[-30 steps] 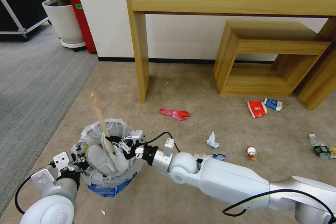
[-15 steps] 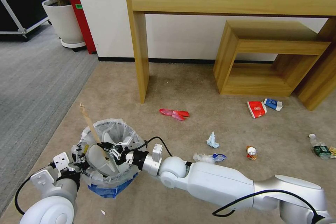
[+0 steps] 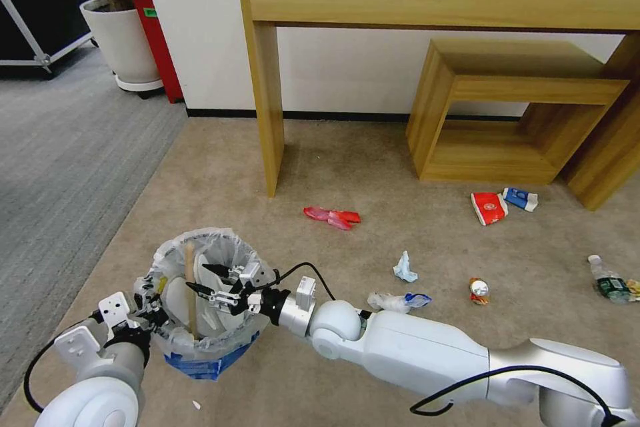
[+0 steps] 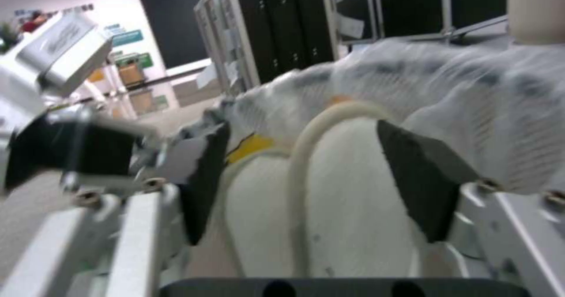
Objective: Pick up the trash bin and place the garbage on the floor into it.
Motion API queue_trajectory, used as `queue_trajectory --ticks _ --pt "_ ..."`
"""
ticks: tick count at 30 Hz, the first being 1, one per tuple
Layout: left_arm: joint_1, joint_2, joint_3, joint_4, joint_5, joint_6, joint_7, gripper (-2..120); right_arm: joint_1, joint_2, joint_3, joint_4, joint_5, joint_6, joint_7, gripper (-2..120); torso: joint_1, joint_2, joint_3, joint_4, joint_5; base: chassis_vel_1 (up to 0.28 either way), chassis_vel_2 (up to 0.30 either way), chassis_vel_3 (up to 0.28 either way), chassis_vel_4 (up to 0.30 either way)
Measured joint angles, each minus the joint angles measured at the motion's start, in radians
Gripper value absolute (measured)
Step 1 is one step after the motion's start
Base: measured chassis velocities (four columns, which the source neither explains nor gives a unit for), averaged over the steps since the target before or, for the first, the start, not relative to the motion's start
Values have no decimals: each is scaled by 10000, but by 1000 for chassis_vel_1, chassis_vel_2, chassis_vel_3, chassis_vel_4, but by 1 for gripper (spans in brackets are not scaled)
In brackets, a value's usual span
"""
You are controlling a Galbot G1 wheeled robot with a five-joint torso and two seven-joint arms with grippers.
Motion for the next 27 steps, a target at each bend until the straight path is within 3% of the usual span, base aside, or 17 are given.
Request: queue_trajectory --ticks 2,8,17,20,24,27 --pt "13 5 -10 13 -2 -7 19 0 -127 -157 455 379 59 -37 187 82 0 0 0 0 1 0 0 0 0" --pt "34 92 -97 139 15 -24 45 0 -488 -1247 2189 2043 830 -630 1118 99 0 0 0 -1 3 0 0 0 0" --pt "16 297 -160 253 -3 -31 50 0 -1217 -2588 4435 3479 1313 -1289 1917 100 0 0 0 -2 3 0 0 0 0" --pt "7 433 -144 307 -12 -33 54 0 -2073 -3211 5955 3952 1335 -1533 2299 100 0 0 0 -1 3 0 0 0 0" --pt "5 495 -104 333 -10 -35 55 0 -2631 -3499 6842 4147 1223 -1632 2603 100 0 0 0 -2 3 0 0 0 0" --pt "17 565 -135 348 -22 -60 77 0 -3574 -3892 8075 4386 1018 -1581 3081 100 0 0 0 0 2 0 0 0 0"
